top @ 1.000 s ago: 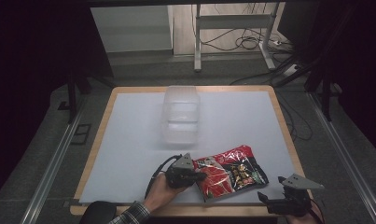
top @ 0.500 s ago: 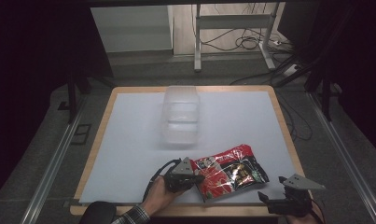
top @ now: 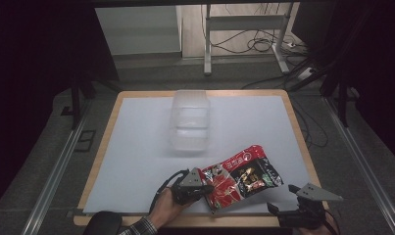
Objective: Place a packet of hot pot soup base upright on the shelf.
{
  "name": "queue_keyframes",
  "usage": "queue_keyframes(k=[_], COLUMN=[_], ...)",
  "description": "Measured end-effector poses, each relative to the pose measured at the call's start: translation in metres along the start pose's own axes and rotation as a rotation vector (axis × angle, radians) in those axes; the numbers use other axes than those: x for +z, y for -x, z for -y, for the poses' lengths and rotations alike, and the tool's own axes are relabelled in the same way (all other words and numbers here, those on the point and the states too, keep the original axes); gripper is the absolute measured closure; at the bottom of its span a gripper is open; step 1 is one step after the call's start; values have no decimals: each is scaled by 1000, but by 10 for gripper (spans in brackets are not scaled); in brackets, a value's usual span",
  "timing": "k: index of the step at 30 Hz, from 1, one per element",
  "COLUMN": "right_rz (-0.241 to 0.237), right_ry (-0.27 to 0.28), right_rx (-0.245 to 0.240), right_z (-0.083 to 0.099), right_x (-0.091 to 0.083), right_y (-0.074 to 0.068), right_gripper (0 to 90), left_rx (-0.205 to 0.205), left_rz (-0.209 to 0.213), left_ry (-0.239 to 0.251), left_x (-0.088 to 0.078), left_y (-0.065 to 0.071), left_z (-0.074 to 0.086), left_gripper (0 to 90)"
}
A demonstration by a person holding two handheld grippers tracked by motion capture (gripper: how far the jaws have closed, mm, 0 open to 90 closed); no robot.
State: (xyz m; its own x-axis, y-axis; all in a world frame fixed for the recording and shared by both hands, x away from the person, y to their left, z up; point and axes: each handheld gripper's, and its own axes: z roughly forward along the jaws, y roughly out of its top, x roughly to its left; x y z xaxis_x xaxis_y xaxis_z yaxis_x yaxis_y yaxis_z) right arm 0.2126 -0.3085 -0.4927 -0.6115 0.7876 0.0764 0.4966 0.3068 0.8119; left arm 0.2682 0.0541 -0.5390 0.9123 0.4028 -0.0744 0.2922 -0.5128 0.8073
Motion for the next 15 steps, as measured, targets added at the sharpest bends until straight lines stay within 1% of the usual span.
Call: queue_keyframes(k=[1, 4, 5, 10, 11, 14, 15], right_rz=[-5, -27, -29, -33, -39, -37, -37], right_ry=[4, 31, 45, 56, 67, 92, 92], right_rx=[6, 30, 29, -3, -9, -8, -8], right_z=[0, -2, -3, -7, -8, -12, -12], right_x=[0, -1, -1, 2, 2, 2, 2], right_y=[-1, -3, -4, -11, -12, -16, -16], right_gripper=[0, 0, 0, 0, 0, 0, 0], left_rx=[7, 5, 1, -2, -2, -5, -5], left_rz=[-1, -3, -3, -7, -8, -11, -11], left_ry=[-7, -8, -6, -7, -11, -15, -15], left_x=[-1, -1, -1, -2, -2, -2, -2], left_y=[0, 0, 0, 1, 1, 1, 1], left_z=[1, 2, 3, 5, 5, 6, 6], left_gripper=[900, 900, 900, 900, 900, 900, 900])
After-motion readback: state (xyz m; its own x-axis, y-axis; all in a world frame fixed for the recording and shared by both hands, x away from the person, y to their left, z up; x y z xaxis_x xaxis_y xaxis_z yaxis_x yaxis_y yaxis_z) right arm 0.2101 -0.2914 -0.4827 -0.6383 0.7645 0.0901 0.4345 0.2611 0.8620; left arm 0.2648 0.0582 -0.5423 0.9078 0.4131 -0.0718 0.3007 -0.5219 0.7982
